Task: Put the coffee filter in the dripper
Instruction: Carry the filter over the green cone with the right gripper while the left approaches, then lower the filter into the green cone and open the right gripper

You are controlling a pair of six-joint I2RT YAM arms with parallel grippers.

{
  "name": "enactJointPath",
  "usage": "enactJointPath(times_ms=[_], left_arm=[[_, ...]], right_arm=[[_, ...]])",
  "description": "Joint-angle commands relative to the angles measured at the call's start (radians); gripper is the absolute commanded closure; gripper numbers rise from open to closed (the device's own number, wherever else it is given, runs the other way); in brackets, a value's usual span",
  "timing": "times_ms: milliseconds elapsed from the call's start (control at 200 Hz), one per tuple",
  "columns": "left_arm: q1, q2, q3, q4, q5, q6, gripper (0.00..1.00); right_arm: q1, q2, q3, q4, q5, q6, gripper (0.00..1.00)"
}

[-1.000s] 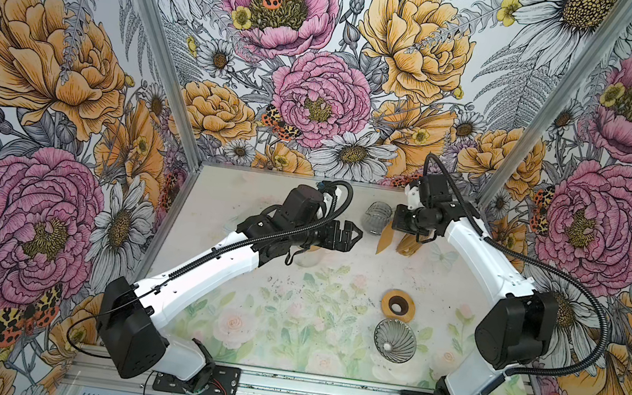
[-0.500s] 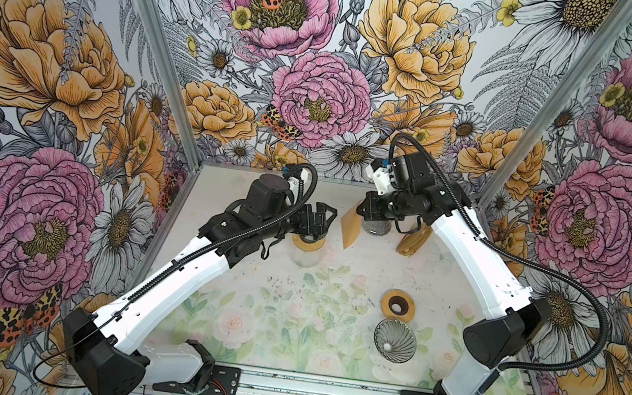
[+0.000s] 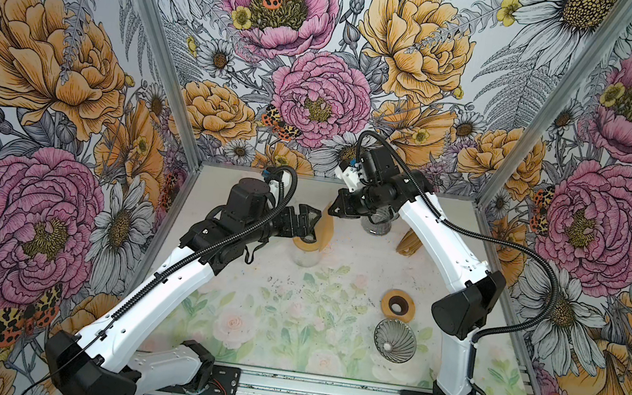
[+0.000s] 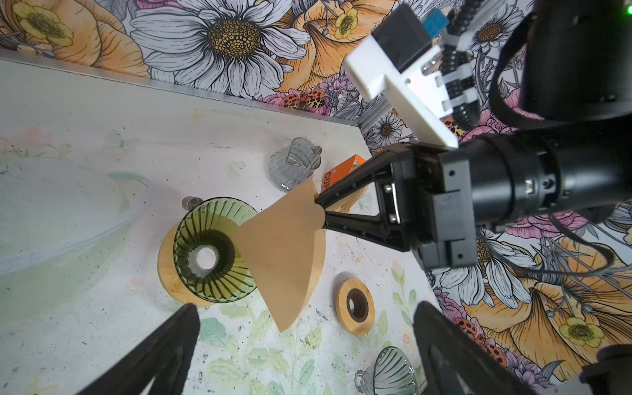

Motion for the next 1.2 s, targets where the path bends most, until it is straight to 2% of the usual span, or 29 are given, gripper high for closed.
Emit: enactJointPath(times_ms=[0, 210, 450, 731, 876, 996, 1196], left_arm=[[0.029, -0.004, 0.032, -0.052, 0.049, 0.016, 0.01], [0.046, 0.006, 0.042, -0.061, 0.061, 0.04, 0.01], [0.047, 0.012, 0.032, -0.063, 0.053, 0.046, 0.01], [0.054, 0.071, 0.095, -0.139, 0.056, 0.047, 0.01], [0.053, 0.106, 0.159, -0.186, 0.056, 0.072, 0.01], [0.06, 0.149, 0.227, -0.246, 0.093, 0.145, 0.02], [0.093, 0.257, 0.366, -0.38, 0.16, 0.273, 0.09]], right_arm=[[0.003, 0.037, 0.046, -0.02, -0.029, 0.027, 0.9], [0.003, 0.063, 0.057, -0.02, 0.012, 0.04, 0.87], [-0.002, 0.065, 0.062, -0.016, 0.036, 0.055, 0.73], [0.004, -0.02, 0.017, -0.015, 0.111, 0.036, 0.64], [0.009, -0.122, -0.084, 0.027, 0.134, 0.028, 0.57], [0.009, -0.247, -0.243, 0.105, 0.146, 0.03, 0.49], [0.009, -0.476, -0.533, 0.26, 0.148, 0.092, 0.46]])
